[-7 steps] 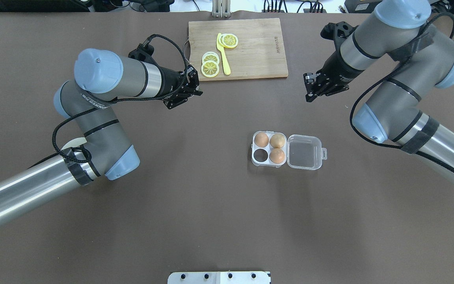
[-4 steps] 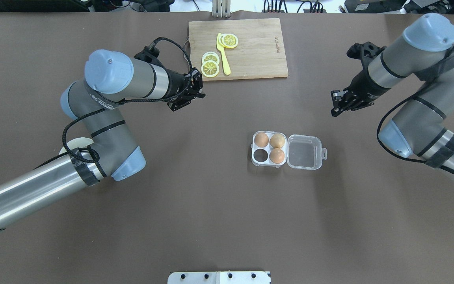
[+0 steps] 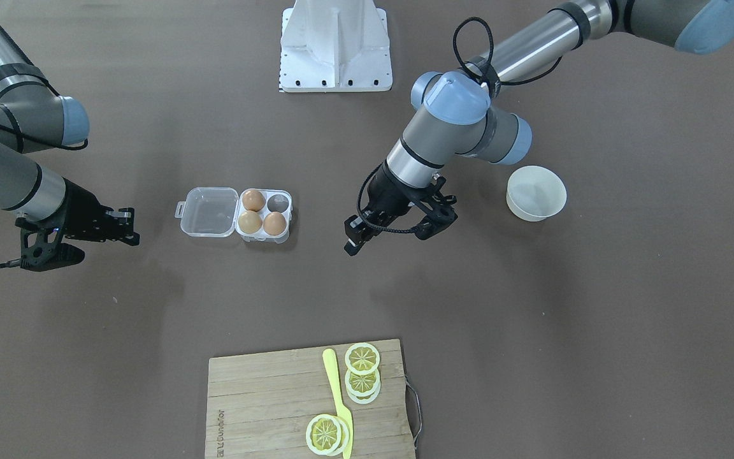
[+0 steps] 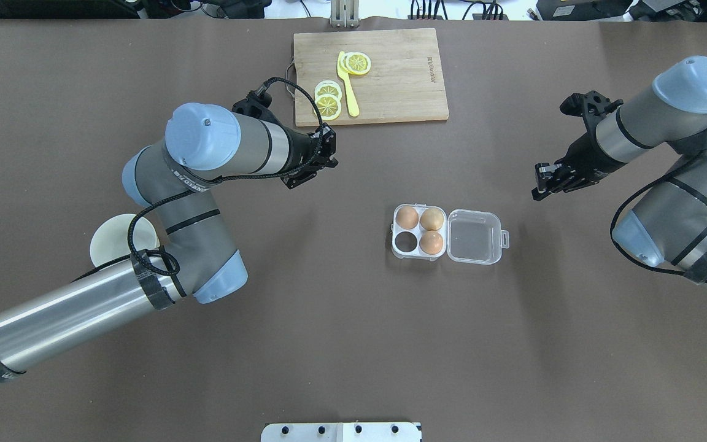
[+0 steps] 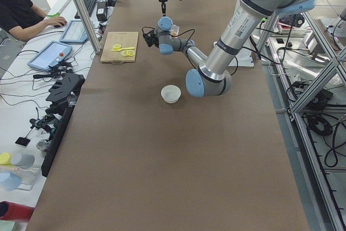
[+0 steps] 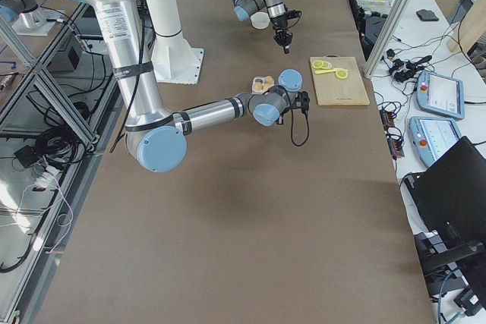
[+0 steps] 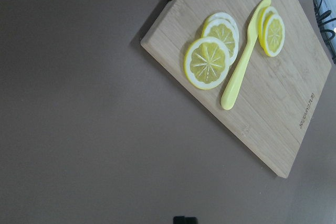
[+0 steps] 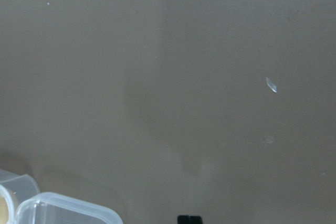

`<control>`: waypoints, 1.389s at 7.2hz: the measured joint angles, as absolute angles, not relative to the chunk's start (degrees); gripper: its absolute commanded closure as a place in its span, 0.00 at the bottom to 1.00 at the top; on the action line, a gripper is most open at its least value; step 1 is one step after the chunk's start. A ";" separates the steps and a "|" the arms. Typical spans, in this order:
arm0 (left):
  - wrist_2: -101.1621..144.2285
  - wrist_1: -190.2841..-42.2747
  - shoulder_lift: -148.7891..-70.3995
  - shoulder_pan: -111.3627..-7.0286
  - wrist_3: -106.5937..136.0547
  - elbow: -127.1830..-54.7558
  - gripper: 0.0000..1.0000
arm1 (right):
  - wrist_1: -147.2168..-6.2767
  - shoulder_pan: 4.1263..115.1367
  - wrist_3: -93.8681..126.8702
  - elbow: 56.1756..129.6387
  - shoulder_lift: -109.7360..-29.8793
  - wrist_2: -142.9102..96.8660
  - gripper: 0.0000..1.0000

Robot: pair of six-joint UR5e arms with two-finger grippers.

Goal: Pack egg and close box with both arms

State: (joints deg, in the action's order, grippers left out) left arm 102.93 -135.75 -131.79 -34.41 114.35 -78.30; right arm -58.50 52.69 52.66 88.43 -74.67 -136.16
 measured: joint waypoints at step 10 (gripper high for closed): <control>95.35 -133.95 -135.50 -24.86 114.57 -75.08 1.00 | -58.38 52.82 54.60 91.68 -74.72 -138.78 0.00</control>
State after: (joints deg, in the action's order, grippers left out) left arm 95.35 -133.95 -135.50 -24.86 114.57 -75.08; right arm -58.38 52.82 54.60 91.68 -74.72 -138.78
